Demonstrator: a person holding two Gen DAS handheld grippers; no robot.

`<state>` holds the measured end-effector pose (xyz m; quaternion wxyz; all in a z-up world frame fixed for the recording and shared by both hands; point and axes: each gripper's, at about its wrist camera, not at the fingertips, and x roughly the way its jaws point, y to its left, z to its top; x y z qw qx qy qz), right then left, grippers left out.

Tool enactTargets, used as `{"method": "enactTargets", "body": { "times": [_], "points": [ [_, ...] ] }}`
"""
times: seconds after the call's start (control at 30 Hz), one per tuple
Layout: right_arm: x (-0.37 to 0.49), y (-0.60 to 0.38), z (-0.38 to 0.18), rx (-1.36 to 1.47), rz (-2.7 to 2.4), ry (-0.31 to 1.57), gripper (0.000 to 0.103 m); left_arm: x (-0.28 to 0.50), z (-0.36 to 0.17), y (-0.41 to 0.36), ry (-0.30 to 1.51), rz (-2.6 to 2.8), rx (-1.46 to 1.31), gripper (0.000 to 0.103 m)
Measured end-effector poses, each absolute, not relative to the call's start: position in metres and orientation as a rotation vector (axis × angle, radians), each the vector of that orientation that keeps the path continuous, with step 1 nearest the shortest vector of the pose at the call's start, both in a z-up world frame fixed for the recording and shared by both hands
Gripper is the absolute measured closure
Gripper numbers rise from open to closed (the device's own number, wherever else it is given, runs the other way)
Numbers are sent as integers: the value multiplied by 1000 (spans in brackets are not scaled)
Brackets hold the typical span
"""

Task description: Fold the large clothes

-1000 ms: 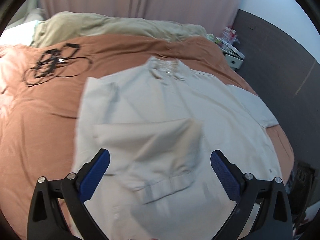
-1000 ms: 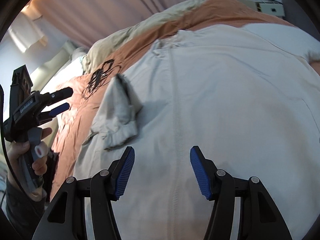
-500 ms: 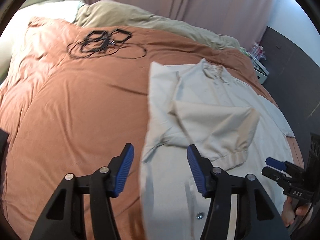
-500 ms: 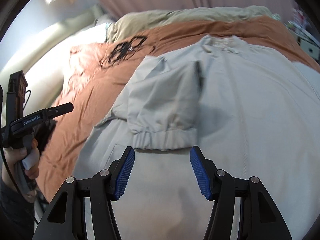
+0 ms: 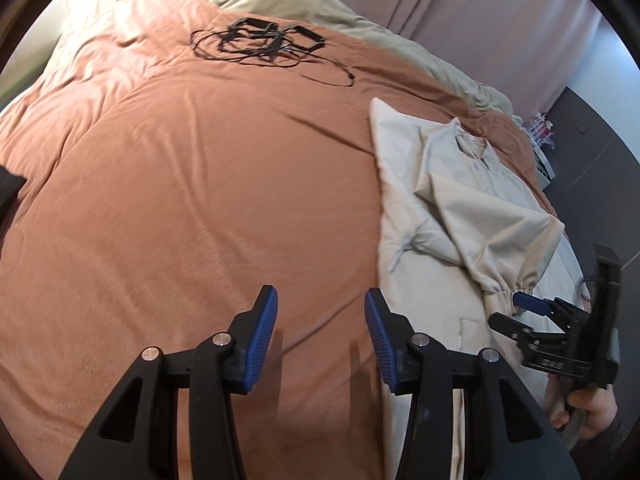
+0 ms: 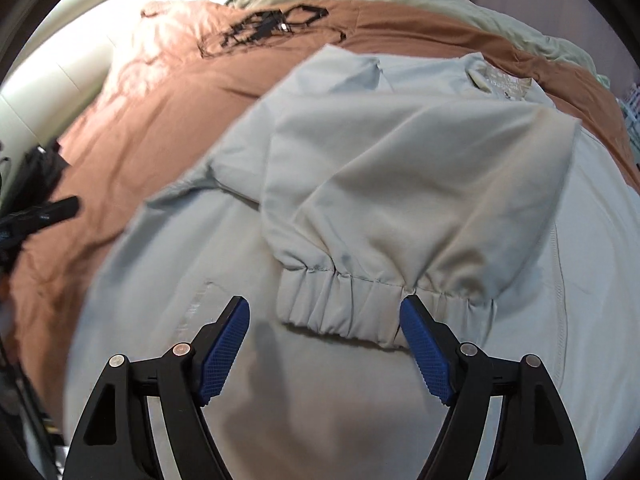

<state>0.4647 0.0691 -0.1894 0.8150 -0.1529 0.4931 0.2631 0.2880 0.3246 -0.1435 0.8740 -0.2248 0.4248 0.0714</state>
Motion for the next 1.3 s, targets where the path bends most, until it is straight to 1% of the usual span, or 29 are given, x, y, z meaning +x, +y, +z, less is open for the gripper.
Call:
{"method": "enactTargets", "body": {
  "times": [0.03, 0.13, 0.17, 0.27, 0.5, 0.63, 0.77, 0.9, 1.13, 1.17, 1.2, 1.23, 1.27, 1.3],
  "points": [
    [466, 71, -198, -363, 533, 1056, 28, 286, -144, 327, 887, 153, -476, 57],
    [469, 70, -202, -386, 507, 1040, 64, 282, -144, 331, 884, 158, -489, 57],
    [471, 68, -199, -388, 488, 1037, 91, 281, -143, 331, 881, 158, -489, 57],
    [482, 52, -184, -310, 508, 1051, 92, 281, -138, 327, 875, 153, -483, 57],
    [489, 6, -118, -206, 511, 934, 93, 296, -127, 308, 864, 135, -464, 57],
    [503, -32, -80, -143, 484, 878, 93, 309, -123, 292, 869, 121, -442, 57],
    [522, -62, -62, -86, 443, 855, 93, 322, -124, 276, 885, 110, -417, 57],
    [544, -97, -58, -14, 404, 862, 93, 334, -127, 264, 905, 106, -390, 57],
    [574, -139, -71, 20, 285, 869, 92, 354, -135, 252, 946, 116, -339, 57],
    [581, -144, -73, 12, 251, 868, 89, 357, -137, 251, 955, 118, -335, 57],
    [586, -148, -75, 10, 221, 867, 75, 359, -139, 251, 962, 120, -331, 57],
    [591, -156, -79, 17, 181, 873, 65, 361, -140, 250, 968, 122, -324, 57],
    [593, -163, -81, 33, 166, 878, 43, 362, -141, 249, 971, 123, -317, 57],
    [593, -171, -82, 57, 162, 877, 27, 363, -142, 248, 974, 126, -308, 57]
  ]
}}
